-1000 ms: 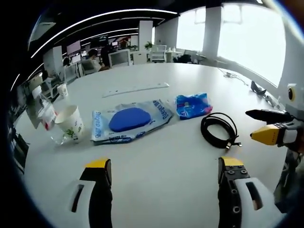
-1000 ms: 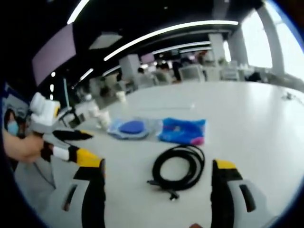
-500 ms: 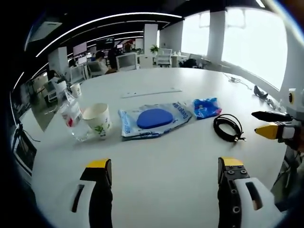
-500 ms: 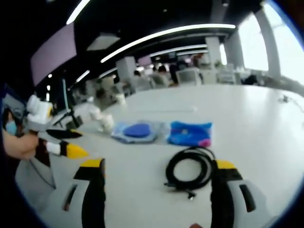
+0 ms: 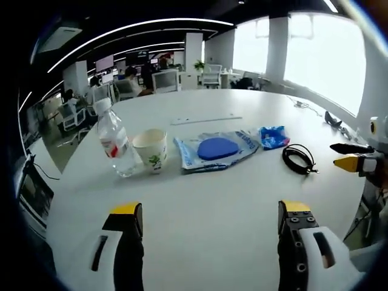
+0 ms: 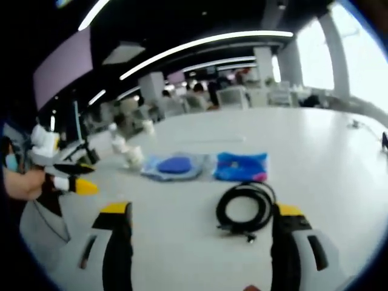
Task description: Arrange the tabletop items into an orderly group along one side of the table until the central work area is clear of visible clutter.
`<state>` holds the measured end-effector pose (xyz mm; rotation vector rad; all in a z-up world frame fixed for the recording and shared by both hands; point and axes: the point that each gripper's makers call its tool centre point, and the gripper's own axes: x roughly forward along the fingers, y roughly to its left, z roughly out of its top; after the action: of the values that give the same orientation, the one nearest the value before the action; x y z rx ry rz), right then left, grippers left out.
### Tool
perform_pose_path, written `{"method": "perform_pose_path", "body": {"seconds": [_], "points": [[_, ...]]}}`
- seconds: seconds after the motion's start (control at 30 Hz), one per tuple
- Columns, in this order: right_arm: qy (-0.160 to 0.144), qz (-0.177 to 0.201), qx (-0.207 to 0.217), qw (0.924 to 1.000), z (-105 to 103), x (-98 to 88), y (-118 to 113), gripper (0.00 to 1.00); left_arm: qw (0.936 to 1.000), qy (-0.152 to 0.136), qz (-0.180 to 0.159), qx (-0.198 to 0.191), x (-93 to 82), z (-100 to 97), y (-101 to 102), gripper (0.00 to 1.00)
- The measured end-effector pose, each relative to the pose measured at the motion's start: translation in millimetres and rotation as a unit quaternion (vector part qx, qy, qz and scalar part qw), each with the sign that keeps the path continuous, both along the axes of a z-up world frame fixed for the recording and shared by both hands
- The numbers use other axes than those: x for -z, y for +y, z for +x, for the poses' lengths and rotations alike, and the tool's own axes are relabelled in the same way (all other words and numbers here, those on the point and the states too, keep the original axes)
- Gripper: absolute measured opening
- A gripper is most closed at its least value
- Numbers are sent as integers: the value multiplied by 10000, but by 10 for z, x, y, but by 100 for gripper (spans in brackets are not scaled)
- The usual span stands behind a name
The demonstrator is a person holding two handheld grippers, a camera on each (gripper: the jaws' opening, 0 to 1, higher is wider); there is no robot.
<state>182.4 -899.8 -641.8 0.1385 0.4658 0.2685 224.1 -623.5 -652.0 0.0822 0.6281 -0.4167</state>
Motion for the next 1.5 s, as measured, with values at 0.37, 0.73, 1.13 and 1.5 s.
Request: {"method": "perform_pose_path", "body": {"seconds": [0.37, 0.73, 1.13, 1.5], "points": [[39, -60, 48, 10000, -113, 8, 147, 96, 9996, -86, -68, -246, -75, -118, 549, 92], [-44, -104, 201, 9997, -189, -28, 234, 97, 9994, -180, -129, -281, -128, -220, 1020, 93], [-34, -228, 328, 9992, -356, -9, 192, 99, 9995, -208, -212, -90, -153, -270, 1321, 93], [33, -302, 434, 9986, -461, -41, 31, 100, 9992, -223, -338, 0, -157, -275, 1332, 92]]}}
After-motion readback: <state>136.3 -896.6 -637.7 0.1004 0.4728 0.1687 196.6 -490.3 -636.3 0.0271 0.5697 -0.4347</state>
